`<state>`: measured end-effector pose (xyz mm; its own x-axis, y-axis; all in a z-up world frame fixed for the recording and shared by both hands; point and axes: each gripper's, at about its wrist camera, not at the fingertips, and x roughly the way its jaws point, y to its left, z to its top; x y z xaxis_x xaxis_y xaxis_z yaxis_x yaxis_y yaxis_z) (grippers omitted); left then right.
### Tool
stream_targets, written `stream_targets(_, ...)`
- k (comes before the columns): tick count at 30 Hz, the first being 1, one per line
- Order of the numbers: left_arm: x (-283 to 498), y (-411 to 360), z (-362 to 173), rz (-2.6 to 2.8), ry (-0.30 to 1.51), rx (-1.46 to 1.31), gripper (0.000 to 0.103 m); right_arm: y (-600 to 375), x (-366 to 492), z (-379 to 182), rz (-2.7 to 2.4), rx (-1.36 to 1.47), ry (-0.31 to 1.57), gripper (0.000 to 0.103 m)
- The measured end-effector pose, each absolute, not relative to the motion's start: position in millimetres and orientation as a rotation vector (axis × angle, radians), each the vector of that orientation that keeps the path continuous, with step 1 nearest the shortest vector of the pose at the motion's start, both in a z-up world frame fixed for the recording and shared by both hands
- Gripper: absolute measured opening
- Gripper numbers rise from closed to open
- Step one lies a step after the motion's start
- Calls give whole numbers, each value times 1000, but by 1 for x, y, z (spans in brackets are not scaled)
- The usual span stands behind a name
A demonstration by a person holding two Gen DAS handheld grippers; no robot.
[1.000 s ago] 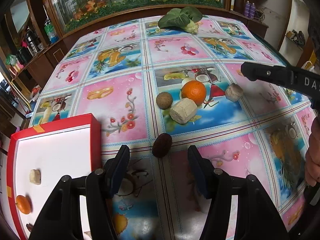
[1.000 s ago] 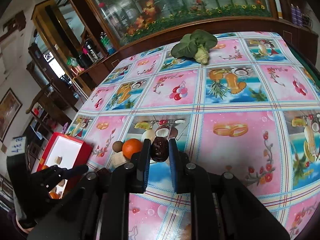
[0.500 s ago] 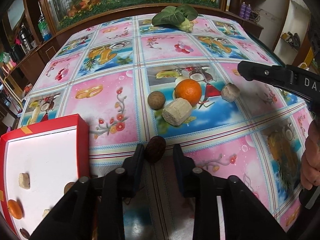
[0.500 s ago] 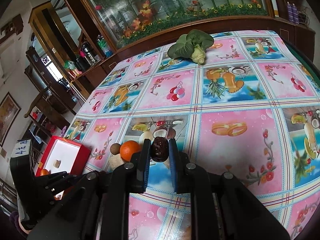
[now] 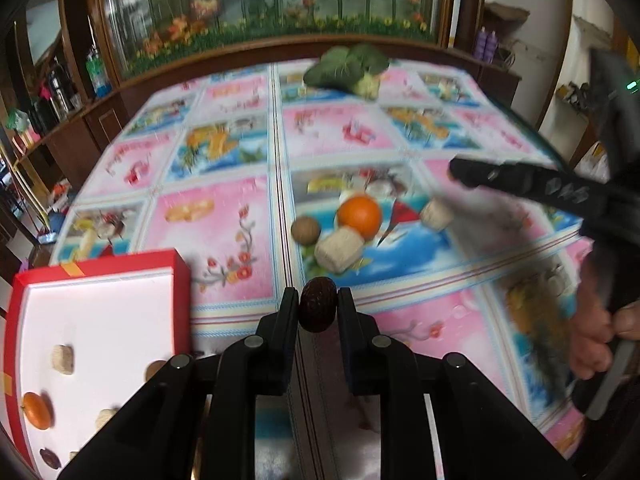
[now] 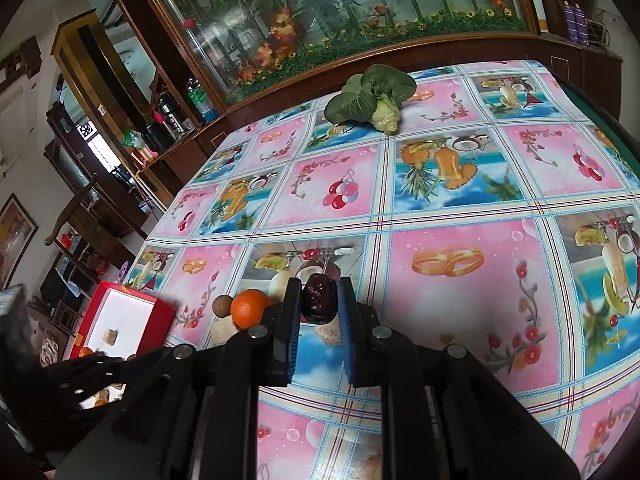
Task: Organize fruits
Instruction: 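Grasp a red date with the right tool while the left grasps another red date, then carry both red dates into the white tray and open both tools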
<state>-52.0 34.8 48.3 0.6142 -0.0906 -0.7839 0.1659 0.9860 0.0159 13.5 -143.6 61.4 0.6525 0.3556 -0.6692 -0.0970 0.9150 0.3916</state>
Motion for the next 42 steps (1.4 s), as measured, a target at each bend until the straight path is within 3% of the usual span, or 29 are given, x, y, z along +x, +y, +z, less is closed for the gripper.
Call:
stream_targets(21, -87, 98, 81, 49, 738, 63, 18, -100, 2, 62, 370, 298, 768, 20)
stream_targets(42, -107, 196, 68, 188, 737, -53, 18, 58, -10, 50, 642, 289, 854, 20)
